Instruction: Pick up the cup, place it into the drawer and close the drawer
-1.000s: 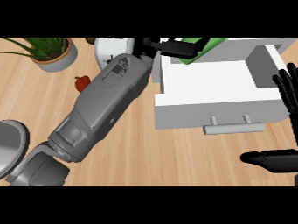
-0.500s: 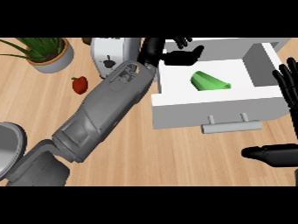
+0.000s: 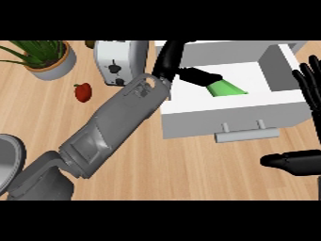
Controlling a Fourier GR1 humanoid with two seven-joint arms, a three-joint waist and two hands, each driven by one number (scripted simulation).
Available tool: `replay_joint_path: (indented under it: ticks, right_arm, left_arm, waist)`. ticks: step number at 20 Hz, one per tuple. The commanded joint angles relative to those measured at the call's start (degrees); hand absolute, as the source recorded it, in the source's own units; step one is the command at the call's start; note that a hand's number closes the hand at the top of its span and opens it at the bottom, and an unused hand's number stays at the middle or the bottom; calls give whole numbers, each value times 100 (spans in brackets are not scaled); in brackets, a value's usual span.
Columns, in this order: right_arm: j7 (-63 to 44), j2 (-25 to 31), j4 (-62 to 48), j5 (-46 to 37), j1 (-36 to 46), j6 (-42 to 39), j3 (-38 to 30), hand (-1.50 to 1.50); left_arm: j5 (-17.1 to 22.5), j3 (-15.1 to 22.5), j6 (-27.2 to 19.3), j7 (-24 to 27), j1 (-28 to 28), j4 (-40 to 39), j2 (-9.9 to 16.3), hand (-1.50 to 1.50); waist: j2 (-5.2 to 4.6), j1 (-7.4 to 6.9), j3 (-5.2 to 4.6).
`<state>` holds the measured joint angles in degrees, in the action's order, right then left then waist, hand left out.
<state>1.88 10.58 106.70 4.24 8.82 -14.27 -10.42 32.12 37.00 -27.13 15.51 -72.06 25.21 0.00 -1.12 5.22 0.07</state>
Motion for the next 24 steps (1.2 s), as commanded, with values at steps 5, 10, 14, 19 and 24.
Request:
replay_joint_path:
  ticks: [5, 10, 14, 19, 24]
  right_arm:
    - [-446, 40, 485, 1333, -301, -666, -114, -150]
    - [-436, 297, 589, 1001, -183, -770, -7, 150]
    - [15, 661, 647, 191, -654, -1232, 186, 150]
    - [-274, 920, 1083, -257, -838, -1215, 190, 150]
    - [-198, 793, 1010, -1096, -979, -957, 445, 150]
  left_arm:
    - [481, -69, -328, 647, 34, 464, 0, -150]
    - [666, -200, -475, 325, -276, 852, 0, -150]
    - [575, -498, -340, 423, -209, 742, 17, -150]
    - [652, -674, -259, 35, 211, 1676, 474, -150]
    - [611, -870, 66, -96, 905, 2374, 1339, -150]
  waist:
    - [45, -6, -3]
    - [108, -335, -7]
    - [115, -445, -6]
    - [174, -580, -11]
    - [161, -628, -10]
